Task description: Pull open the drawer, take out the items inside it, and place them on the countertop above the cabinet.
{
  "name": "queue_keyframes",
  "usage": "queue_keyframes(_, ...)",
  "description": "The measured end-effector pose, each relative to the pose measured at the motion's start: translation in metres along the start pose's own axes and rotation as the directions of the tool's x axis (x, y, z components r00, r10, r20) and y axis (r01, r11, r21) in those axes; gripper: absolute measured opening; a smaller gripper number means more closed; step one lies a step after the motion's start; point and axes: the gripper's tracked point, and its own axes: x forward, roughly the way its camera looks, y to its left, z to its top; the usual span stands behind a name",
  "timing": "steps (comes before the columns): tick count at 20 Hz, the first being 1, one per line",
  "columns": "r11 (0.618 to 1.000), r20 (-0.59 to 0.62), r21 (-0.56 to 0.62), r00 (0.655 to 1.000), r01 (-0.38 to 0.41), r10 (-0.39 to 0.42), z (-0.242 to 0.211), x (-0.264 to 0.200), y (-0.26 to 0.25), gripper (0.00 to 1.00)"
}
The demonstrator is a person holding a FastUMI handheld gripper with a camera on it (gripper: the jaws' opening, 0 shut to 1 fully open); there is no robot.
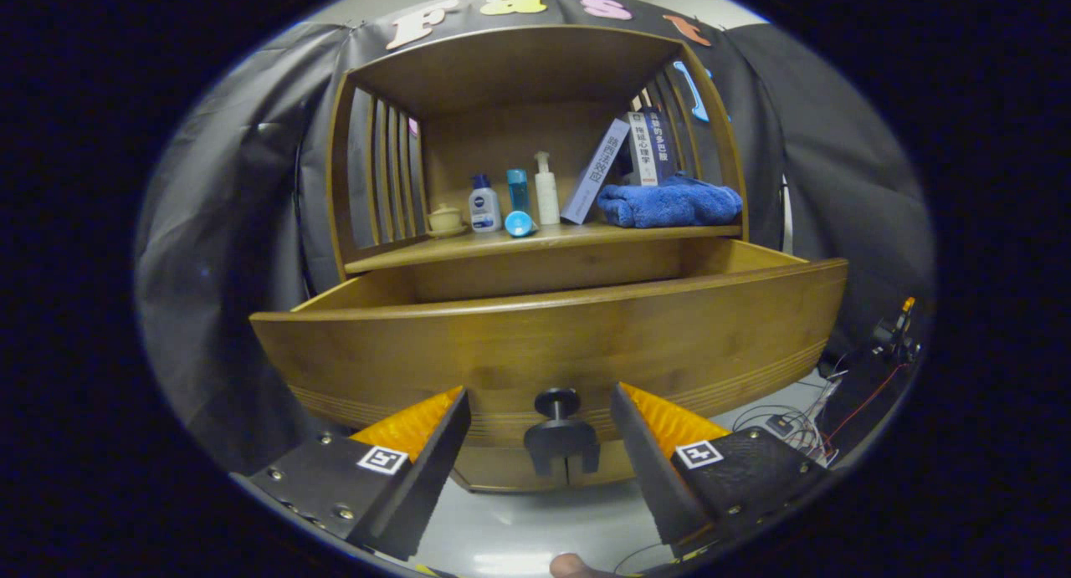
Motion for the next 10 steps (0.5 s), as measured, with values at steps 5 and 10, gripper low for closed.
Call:
queue_keyframes(5, 1.000, 0.059, -0.010, 0.998, -0.001, 0.001, 0.005, 0.006, 0.003, 0.99)
queue_keyframes(10, 0.999, 0.132, -0.021, 0.991, -0.029, 0.032, 0.018, 0.020, -0.003, 0.98)
